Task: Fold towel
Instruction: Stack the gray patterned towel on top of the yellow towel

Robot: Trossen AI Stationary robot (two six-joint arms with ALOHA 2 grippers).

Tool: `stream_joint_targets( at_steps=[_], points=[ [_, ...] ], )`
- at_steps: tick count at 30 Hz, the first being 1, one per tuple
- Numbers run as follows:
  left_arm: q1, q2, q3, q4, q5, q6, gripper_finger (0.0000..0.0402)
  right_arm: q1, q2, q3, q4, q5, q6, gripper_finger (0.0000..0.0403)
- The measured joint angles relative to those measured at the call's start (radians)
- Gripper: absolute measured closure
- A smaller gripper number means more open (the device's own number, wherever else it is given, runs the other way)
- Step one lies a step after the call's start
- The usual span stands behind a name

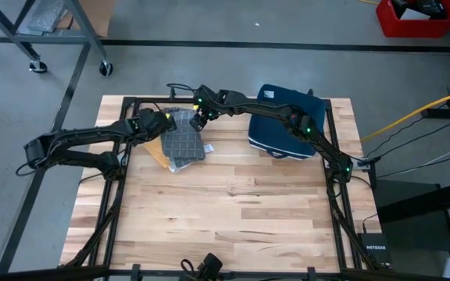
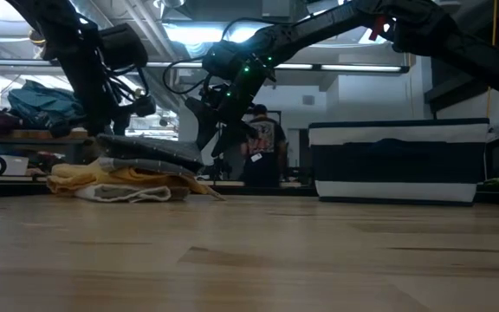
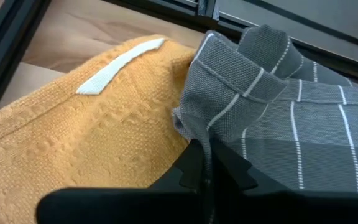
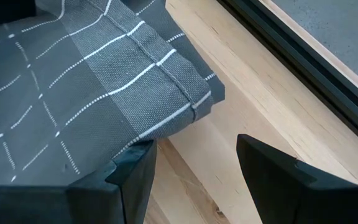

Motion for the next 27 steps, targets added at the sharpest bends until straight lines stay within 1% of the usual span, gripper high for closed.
stream_joint_targets(
  at_steps=[4, 7, 12, 17, 21, 27],
  points=[
    [-0.006, 0.000, 0.000, -0.001, 0.000, -0.005, 0.0394, 0.000, 0.000, 0.000, 0.000, 0.002, 0.000, 0.0174],
    [-0.021, -0.010, 0.000, -0.003, -0.004, -0.032, 0.0397, 0.000, 0.000, 0.000, 0.001, 0.027, -0.001, 0.0174],
    [-0.056, -0.073, 0.000, -0.009, -0.049, -0.077, 0.0399, -0.001, 0.000, 0.000, 0.041, 0.024, -0.027, 0.0174],
    [-0.087, -0.170, 0.000, -0.026, -0.074, -0.078, 0.0400, -0.001, 0.000, 0.000, 0.114, -0.066, -0.026, 0.0174],
    [-0.125, -0.246, 0.000, -0.109, -0.077, -0.093, 0.0401, -0.001, 0.000, 0.000, 0.178, -0.109, -0.025, 0.0174],
    [-0.203, -0.331, 0.000, -0.243, -0.078, -0.162, 0.0401, 0.000, 0.000, 0.000, 0.240, -0.159, -0.024, 0.0174]
  ],
)
